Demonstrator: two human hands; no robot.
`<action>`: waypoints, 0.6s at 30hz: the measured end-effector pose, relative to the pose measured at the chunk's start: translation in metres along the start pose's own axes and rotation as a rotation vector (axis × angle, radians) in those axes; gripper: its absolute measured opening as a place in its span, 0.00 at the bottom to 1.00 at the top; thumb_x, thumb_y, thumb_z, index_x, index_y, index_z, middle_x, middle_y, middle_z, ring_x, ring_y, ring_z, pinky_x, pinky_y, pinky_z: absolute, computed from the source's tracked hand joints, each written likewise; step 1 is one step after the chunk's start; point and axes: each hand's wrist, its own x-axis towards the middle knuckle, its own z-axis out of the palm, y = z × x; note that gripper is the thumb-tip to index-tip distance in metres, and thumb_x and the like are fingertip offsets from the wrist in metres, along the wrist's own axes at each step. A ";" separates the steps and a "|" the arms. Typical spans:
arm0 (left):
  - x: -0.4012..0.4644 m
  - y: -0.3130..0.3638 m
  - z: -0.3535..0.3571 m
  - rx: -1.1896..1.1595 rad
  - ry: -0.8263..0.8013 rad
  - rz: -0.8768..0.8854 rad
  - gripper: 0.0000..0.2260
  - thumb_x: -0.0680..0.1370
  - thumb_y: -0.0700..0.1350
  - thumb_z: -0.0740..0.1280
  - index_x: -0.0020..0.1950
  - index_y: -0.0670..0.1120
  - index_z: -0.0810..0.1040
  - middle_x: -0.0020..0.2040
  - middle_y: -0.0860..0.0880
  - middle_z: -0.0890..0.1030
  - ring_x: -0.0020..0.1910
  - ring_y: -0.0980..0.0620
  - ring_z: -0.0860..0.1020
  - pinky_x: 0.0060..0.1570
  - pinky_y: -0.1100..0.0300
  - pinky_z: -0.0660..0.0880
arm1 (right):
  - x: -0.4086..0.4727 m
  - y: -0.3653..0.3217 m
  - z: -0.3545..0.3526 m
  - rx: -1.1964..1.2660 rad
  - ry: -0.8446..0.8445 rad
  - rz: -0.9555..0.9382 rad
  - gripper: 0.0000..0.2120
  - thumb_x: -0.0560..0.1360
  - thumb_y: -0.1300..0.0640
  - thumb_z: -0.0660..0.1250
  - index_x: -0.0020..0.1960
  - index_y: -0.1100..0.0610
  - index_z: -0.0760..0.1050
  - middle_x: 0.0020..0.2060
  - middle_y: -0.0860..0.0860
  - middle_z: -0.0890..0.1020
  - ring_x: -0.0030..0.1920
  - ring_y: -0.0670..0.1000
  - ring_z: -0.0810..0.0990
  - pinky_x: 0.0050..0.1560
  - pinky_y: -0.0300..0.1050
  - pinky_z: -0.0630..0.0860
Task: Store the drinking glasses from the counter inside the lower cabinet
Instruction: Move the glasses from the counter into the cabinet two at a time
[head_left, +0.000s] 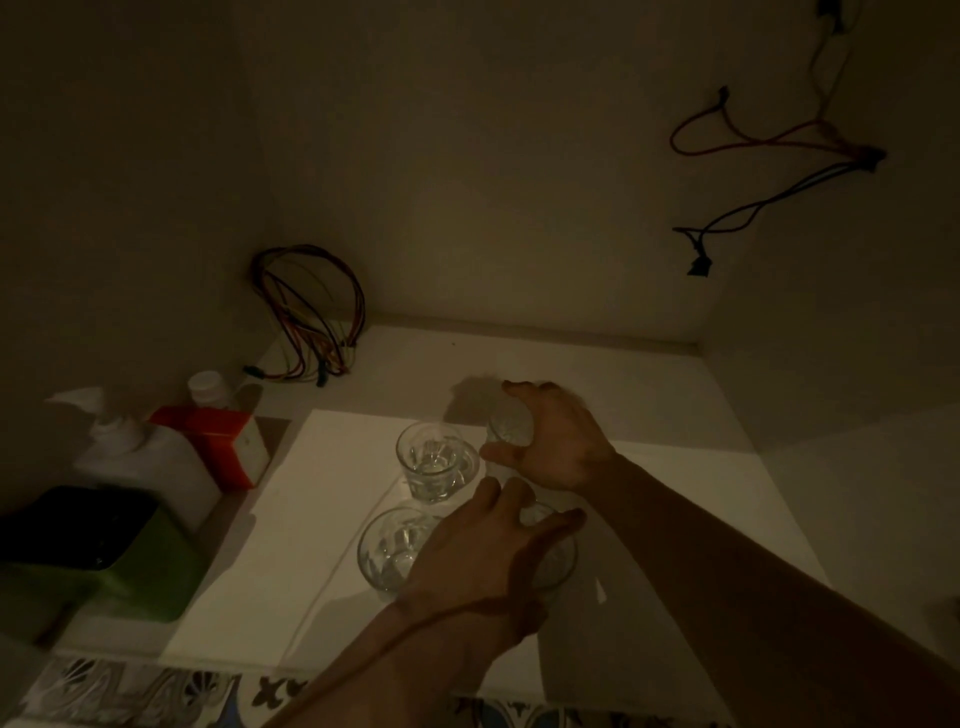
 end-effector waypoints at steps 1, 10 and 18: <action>0.000 0.000 0.001 0.008 0.000 0.002 0.38 0.74 0.54 0.70 0.78 0.65 0.52 0.74 0.49 0.59 0.69 0.47 0.59 0.58 0.54 0.69 | -0.002 0.000 -0.001 -0.012 0.008 -0.001 0.44 0.69 0.34 0.73 0.78 0.47 0.61 0.74 0.53 0.68 0.73 0.54 0.68 0.69 0.49 0.68; -0.005 -0.004 0.002 0.041 -0.026 -0.029 0.43 0.70 0.74 0.60 0.77 0.64 0.41 0.78 0.51 0.56 0.71 0.46 0.61 0.66 0.51 0.62 | -0.040 -0.005 -0.025 -0.112 0.131 0.047 0.33 0.78 0.31 0.53 0.76 0.48 0.66 0.73 0.51 0.70 0.71 0.55 0.70 0.69 0.54 0.70; -0.027 -0.025 -0.036 0.095 0.053 -0.235 0.41 0.68 0.79 0.40 0.79 0.63 0.46 0.81 0.53 0.55 0.79 0.51 0.50 0.77 0.49 0.44 | -0.092 0.020 -0.071 -0.230 0.084 0.208 0.28 0.81 0.37 0.51 0.76 0.49 0.64 0.69 0.56 0.72 0.66 0.61 0.71 0.61 0.57 0.72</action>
